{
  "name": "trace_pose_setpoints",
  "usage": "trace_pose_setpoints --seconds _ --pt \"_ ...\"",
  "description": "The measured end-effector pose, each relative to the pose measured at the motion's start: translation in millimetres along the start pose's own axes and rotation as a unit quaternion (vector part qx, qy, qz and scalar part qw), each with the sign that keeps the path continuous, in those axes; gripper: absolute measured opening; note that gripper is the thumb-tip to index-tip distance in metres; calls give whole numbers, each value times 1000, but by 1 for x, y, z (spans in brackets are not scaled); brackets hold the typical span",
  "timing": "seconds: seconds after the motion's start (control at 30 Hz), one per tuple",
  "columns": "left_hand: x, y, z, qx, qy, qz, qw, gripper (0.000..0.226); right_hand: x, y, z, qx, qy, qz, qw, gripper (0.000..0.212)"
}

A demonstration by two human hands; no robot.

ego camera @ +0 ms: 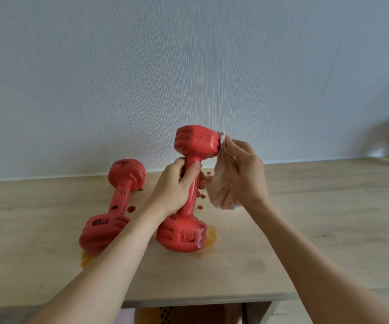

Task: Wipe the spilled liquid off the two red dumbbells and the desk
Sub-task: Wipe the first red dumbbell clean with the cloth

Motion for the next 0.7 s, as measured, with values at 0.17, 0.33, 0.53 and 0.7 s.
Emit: trace_pose_setpoints --seconds 0.17,0.33,0.53,0.7 --pt "-3 3 -1 38 22 -42 998 20 -8 -3 -2 -8 77 -104 992 21" --pt "-2 -5 -3 2 -2 -75 997 43 17 -9 -2 -32 -8 -43 999 32" --pt "1 -2 -1 -5 -35 -8 999 16 28 4 5 -11 -130 51 990 32" --pt "4 3 -2 16 -42 18 999 20 28 1 6 -16 -146 75 986 35"
Point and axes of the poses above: each hand's wrist, its own z-axis away from the middle knuckle, its own y-axis out of the palm, x = y × z, the point moved 4 cm from there along -z, towards the middle knuckle, and after that the axes turned 13 degrees about -y, right-handed, at the moved point
